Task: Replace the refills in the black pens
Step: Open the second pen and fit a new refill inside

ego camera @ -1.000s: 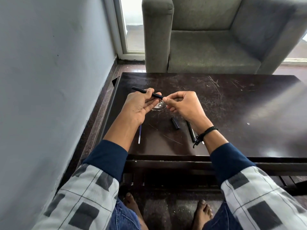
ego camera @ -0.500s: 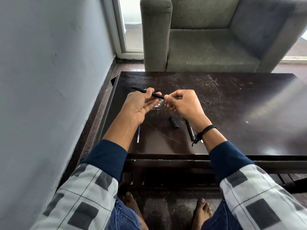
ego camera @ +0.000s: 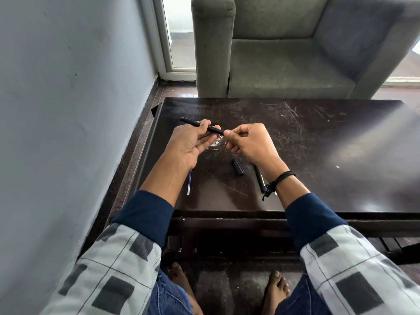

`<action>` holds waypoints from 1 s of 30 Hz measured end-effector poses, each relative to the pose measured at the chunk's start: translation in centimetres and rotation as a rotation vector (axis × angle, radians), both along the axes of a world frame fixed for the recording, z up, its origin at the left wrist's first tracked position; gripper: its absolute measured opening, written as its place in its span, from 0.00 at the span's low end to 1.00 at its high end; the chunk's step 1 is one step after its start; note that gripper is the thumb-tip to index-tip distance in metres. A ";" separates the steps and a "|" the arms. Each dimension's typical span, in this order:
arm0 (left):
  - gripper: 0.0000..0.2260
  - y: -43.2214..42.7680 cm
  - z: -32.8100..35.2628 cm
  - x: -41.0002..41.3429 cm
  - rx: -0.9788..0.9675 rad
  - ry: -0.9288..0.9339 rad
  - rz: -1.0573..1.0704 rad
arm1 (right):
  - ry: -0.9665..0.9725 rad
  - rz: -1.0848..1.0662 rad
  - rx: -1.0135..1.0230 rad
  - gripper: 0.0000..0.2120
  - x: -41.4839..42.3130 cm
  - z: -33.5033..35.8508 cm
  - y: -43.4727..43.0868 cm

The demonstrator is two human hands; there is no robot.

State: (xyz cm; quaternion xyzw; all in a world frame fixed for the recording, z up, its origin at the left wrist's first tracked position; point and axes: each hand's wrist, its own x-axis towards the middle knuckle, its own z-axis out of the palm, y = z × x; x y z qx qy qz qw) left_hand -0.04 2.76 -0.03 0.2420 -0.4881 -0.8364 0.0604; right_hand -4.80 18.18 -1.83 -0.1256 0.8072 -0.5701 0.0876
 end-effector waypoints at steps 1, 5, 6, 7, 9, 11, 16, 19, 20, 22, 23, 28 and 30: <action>0.03 0.0 0.0 0.0 0.000 0.000 0.002 | -0.001 0.001 -0.005 0.11 0.0 0.0 0.0; 0.03 -0.1 0.0 0.0 -0.009 -0.003 0.003 | 0.006 -0.003 -0.016 0.07 0.0 0.1 0.1; 0.03 -0.1 0.0 0.0 -0.010 -0.004 0.002 | 0.010 -0.006 -0.011 0.07 -0.1 0.1 0.1; 0.03 0.0 0.0 0.0 -0.010 -0.005 0.002 | 0.014 -0.008 -0.002 0.07 -0.1 0.0 0.1; 0.03 0.0 0.1 0.0 -0.008 -0.005 0.003 | 0.017 -0.012 0.015 0.09 -0.1 0.1 0.1; 0.03 0.0 0.1 0.0 -0.005 -0.003 0.004 | 0.012 -0.011 0.021 0.10 -0.1 0.1 0.1; 0.03 0.0 0.0 0.0 0.006 0.004 0.011 | 0.039 -0.011 0.051 0.08 -0.2 0.0 0.1; 0.03 0.0 0.0 0.0 0.006 0.009 0.005 | 0.044 -0.018 0.064 0.10 -0.2 0.1 0.1; 0.03 0.0 0.0 0.0 0.003 0.013 0.002 | 0.043 -0.019 0.076 0.11 -0.1 0.2 0.1; 0.03 0.0 0.1 0.0 -0.008 0.027 -0.008 | 0.032 -0.017 0.092 0.13 0.1 0.3 0.2; 0.03 0.0 0.1 0.0 -0.014 0.036 -0.014 | 0.018 -0.013 0.084 0.13 0.1 0.4 0.3; 0.03 -0.2 0.4 0.1 -0.065 0.083 -0.054 | -0.093 0.021 -0.069 0.14 0.4 0.9 0.6; 0.03 -0.3 0.5 0.1 -0.078 0.098 -0.065 | -0.146 0.038 -0.110 0.13 0.4 0.9 0.7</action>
